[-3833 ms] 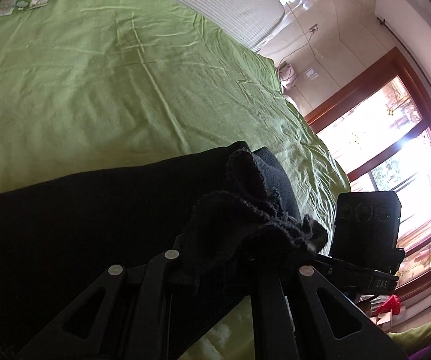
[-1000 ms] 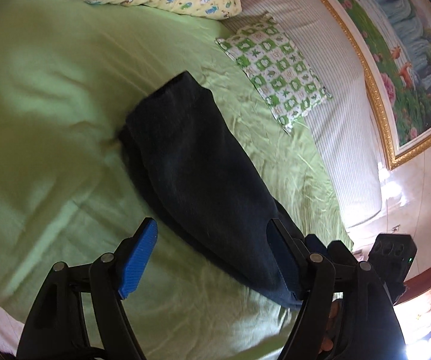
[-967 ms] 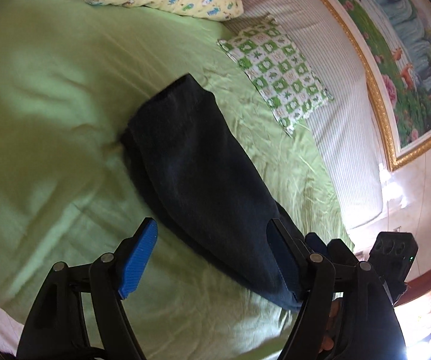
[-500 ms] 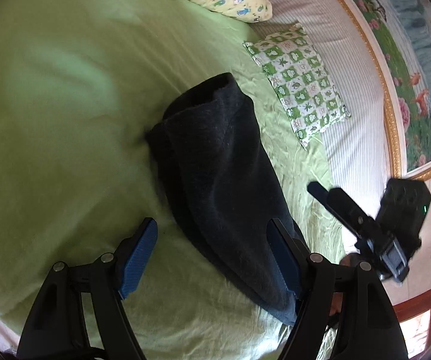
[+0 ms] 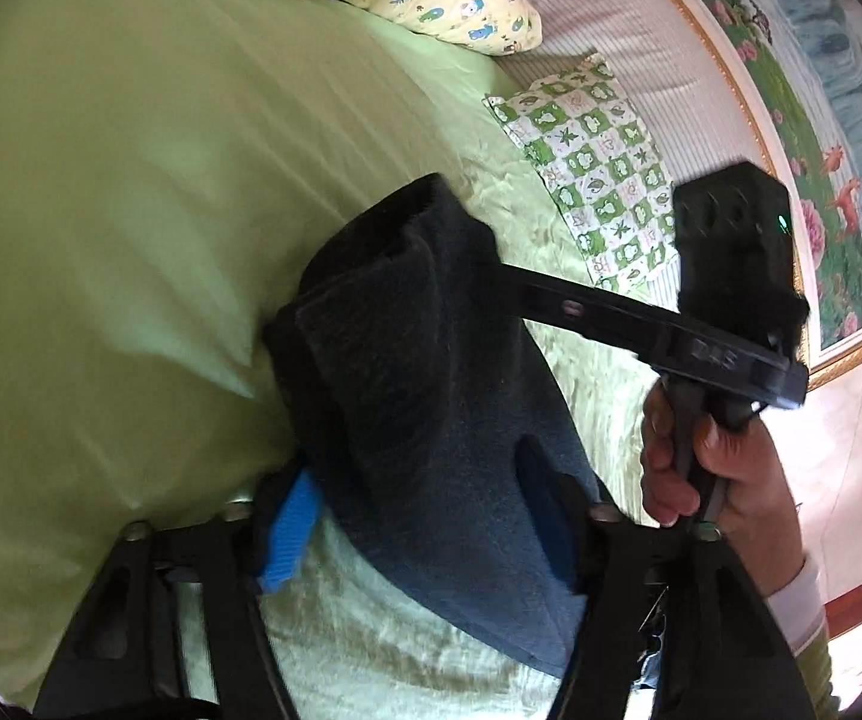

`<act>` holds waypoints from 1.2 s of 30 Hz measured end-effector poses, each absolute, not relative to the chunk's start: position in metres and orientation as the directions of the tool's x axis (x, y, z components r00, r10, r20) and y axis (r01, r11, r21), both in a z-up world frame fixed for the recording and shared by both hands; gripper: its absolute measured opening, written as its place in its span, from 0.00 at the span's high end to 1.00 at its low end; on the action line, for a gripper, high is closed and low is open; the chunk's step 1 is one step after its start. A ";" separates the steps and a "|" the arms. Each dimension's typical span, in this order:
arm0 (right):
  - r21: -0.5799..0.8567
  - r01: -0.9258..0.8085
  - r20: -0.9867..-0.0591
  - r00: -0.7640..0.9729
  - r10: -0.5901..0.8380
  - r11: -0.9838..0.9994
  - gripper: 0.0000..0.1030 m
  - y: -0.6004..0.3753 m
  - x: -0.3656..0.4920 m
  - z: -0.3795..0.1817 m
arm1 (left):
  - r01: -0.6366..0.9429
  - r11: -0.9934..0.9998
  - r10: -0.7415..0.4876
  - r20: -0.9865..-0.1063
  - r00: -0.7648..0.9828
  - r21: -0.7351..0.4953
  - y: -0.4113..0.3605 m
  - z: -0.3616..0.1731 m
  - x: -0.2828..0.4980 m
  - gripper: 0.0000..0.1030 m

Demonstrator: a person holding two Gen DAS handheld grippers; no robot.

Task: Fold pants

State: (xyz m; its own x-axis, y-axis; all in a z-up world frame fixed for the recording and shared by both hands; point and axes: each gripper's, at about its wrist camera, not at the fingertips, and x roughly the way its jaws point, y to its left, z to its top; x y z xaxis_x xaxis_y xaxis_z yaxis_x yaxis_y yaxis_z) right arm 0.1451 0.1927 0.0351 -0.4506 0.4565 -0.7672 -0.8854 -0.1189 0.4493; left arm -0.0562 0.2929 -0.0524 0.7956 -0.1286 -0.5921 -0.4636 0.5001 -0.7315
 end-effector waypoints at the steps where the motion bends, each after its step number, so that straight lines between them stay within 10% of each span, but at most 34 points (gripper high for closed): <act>1: 0.448 -0.885 -0.776 -0.454 0.439 -0.124 0.64 0.199 0.143 0.031 | -0.462 0.496 -0.136 -0.591 0.795 -0.735 0.295 -0.055 -0.055 0.68; 8: 0.467 -0.876 -0.725 -0.458 0.515 -0.122 0.82 0.181 0.145 0.041 | -0.421 0.473 -0.175 -0.550 0.816 -0.774 0.297 -0.054 -0.054 0.82; 36: 0.606 -0.792 -0.383 -0.213 0.899 0.071 0.83 -0.054 0.214 0.109 | -0.098 0.721 -0.331 -0.465 0.821 -0.686 0.144 0.071 -0.023 0.82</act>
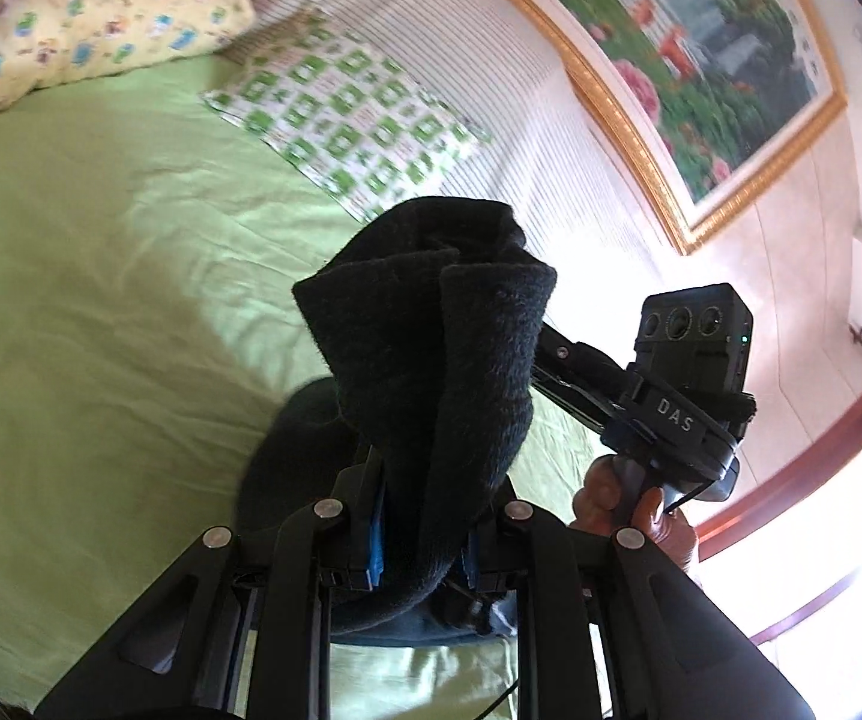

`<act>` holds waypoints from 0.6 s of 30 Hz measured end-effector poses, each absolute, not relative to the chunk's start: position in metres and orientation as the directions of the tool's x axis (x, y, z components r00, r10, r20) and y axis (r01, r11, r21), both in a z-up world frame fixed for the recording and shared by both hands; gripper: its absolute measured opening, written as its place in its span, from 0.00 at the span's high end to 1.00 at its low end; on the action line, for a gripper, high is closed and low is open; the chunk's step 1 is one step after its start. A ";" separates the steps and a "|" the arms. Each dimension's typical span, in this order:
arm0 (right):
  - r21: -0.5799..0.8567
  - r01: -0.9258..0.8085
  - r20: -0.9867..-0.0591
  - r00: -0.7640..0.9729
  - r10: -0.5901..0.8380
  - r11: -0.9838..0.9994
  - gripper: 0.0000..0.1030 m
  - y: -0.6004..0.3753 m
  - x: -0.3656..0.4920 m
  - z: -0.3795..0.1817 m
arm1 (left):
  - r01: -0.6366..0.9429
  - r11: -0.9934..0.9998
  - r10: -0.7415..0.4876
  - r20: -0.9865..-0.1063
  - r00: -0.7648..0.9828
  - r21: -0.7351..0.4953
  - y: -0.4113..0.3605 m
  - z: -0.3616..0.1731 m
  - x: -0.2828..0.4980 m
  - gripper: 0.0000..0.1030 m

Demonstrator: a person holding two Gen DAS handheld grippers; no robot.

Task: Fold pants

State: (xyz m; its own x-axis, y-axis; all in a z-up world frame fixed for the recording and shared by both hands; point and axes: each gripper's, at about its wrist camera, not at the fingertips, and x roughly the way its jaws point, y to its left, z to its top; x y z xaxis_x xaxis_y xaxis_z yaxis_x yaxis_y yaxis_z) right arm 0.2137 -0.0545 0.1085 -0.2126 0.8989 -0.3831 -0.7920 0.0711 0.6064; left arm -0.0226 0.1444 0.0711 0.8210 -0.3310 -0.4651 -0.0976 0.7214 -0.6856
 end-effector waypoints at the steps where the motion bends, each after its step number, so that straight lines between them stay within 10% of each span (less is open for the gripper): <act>1: 0.612 -0.787 -0.380 -0.201 0.903 0.082 0.83 -0.063 0.216 0.107 | -0.091 0.725 -0.337 -0.468 0.817 -0.682 0.139 0.072 -0.021 0.82; 18: 0.719 -0.672 -0.269 -0.035 0.962 0.177 0.83 -0.184 0.225 0.070 | 0.042 0.783 -0.452 -0.522 0.724 -0.620 0.048 0.077 0.003 0.82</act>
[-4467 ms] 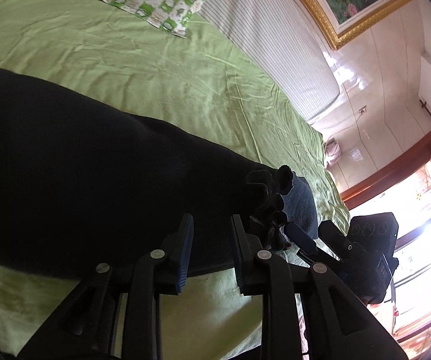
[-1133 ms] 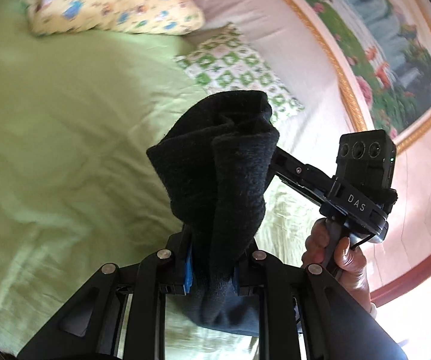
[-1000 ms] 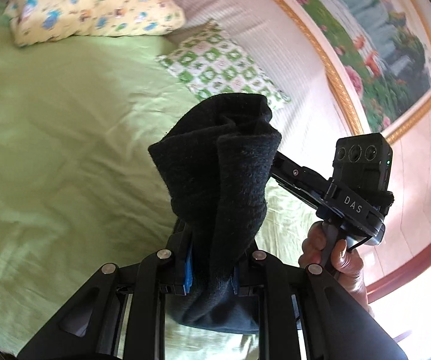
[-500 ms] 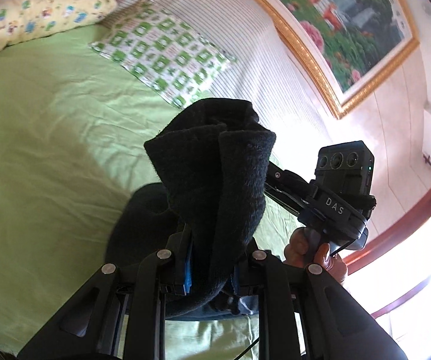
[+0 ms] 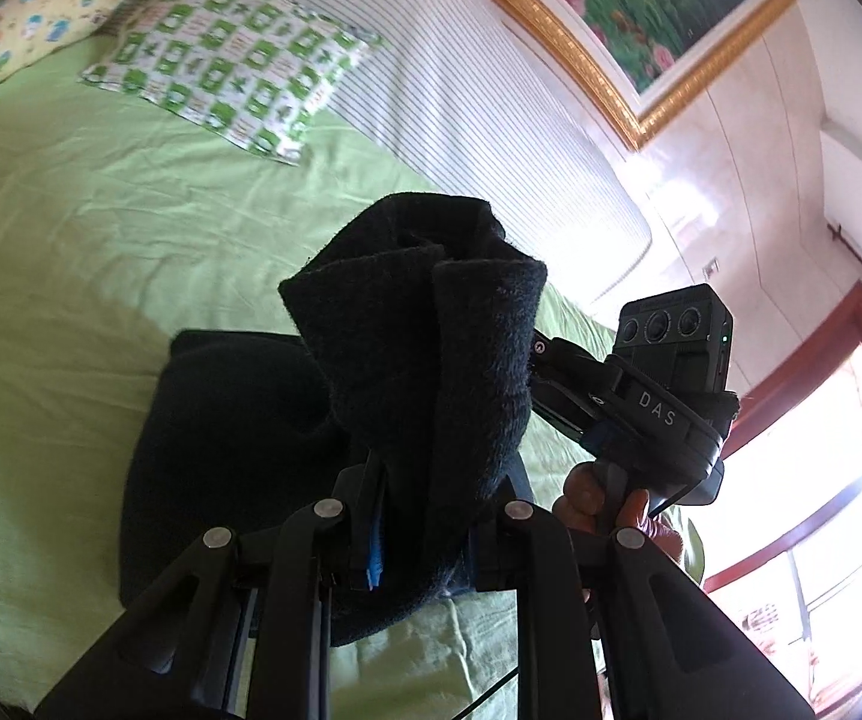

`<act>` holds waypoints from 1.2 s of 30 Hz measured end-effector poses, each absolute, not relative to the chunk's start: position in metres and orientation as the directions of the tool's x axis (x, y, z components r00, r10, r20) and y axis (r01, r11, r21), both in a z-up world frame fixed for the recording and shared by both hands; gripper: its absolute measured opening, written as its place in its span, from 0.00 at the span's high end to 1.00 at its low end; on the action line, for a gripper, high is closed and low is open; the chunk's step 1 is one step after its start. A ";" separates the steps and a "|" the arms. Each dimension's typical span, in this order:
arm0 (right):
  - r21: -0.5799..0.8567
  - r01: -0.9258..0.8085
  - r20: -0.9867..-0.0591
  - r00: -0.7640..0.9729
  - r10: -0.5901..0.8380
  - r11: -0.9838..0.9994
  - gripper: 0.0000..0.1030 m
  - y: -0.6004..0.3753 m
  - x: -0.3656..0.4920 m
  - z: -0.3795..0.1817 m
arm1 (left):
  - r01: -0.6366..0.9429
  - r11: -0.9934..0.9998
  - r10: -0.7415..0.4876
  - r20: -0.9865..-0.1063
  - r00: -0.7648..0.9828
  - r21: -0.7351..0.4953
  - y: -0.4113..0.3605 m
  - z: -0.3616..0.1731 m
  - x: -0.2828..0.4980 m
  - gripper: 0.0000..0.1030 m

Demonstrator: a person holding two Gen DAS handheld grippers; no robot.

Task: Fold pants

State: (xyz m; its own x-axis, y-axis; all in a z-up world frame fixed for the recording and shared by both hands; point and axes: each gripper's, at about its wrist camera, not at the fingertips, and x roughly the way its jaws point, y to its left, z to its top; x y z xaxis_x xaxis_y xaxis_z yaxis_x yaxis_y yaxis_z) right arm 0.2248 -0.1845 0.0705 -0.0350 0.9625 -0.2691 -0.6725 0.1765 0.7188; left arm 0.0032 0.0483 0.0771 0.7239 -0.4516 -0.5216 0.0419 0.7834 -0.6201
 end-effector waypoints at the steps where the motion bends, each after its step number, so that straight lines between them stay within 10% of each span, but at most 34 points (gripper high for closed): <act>1: 0.724 -0.666 -0.262 -0.025 0.965 0.179 0.83 -0.191 0.225 0.069 | 0.050 0.787 -0.456 -0.525 0.719 -0.615 0.043 0.078 0.004 0.82; 28: 0.807 -0.508 -0.276 0.127 0.953 0.301 0.75 -0.283 0.241 0.008 | 0.156 0.894 -0.415 -0.641 0.645 -0.421 -0.051 0.052 0.038 0.79; 36: 0.763 -0.505 -0.321 0.246 0.915 0.403 0.70 -0.310 0.227 0.020 | 0.214 0.898 -0.427 -0.649 0.630 -0.384 -0.071 0.052 0.039 0.58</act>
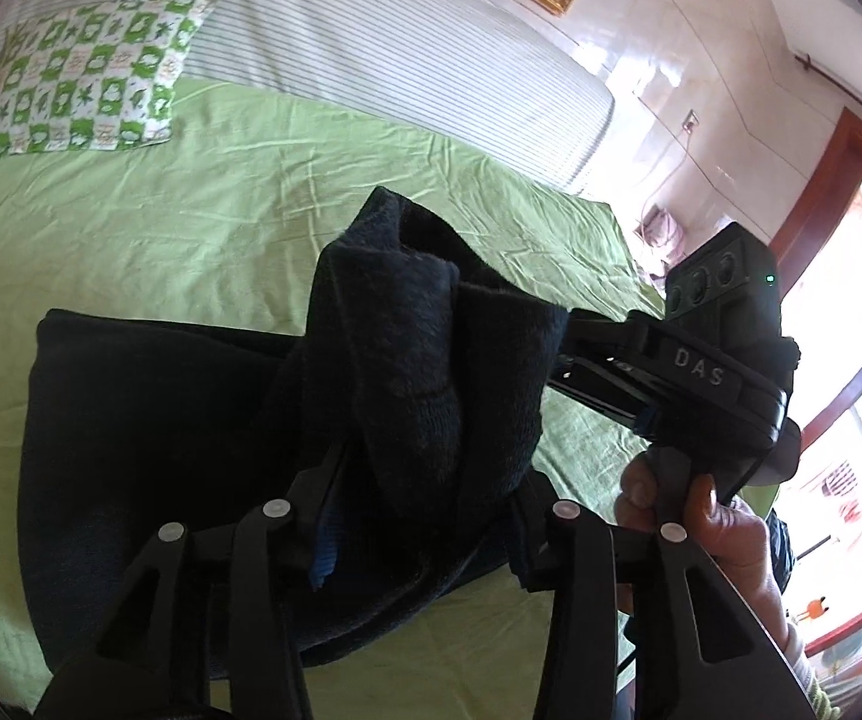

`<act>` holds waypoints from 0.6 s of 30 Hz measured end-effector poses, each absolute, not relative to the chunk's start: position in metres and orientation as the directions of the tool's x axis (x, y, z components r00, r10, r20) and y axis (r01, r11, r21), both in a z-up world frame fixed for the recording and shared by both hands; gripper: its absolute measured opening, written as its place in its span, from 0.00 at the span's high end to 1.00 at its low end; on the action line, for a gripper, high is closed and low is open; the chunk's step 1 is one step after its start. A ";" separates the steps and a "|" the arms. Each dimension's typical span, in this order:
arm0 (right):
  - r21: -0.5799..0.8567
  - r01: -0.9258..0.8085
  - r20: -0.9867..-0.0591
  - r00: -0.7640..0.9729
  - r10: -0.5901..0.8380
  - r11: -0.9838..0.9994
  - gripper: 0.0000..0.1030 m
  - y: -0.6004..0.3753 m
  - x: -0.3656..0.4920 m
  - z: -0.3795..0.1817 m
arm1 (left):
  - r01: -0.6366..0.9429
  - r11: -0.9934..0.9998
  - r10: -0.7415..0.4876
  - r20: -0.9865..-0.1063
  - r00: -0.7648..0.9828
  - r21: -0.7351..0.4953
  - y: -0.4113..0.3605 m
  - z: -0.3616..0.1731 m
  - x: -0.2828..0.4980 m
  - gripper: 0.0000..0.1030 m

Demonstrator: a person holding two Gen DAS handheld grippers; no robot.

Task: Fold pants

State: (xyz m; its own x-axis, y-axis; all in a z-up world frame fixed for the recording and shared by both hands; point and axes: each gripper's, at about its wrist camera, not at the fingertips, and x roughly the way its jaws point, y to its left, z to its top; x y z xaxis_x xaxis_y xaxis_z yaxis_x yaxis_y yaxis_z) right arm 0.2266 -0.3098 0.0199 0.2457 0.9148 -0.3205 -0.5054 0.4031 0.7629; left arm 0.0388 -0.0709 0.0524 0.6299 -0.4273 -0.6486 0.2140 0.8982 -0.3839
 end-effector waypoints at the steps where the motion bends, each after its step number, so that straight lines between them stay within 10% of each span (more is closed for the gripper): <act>1: 0.760 -0.499 -0.323 0.266 0.908 0.416 0.69 -0.315 0.224 0.022 | 0.218 0.901 -0.424 -0.651 0.630 -0.376 -0.073 0.053 0.039 0.58; 18: 0.792 -0.376 -0.280 0.476 0.834 0.481 0.32 -0.375 0.181 0.041 | 0.282 0.880 -0.470 -0.621 0.627 -0.382 -0.087 0.073 0.016 0.27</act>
State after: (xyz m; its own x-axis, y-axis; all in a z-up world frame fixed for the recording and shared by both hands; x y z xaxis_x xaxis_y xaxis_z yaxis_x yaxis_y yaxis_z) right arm 0.1810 -0.3748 0.0410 0.4760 0.8336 -0.2801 -0.3756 0.4807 0.7924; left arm 0.0161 -0.0870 0.0735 0.6271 -0.4704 -0.6209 0.2821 0.8801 -0.3819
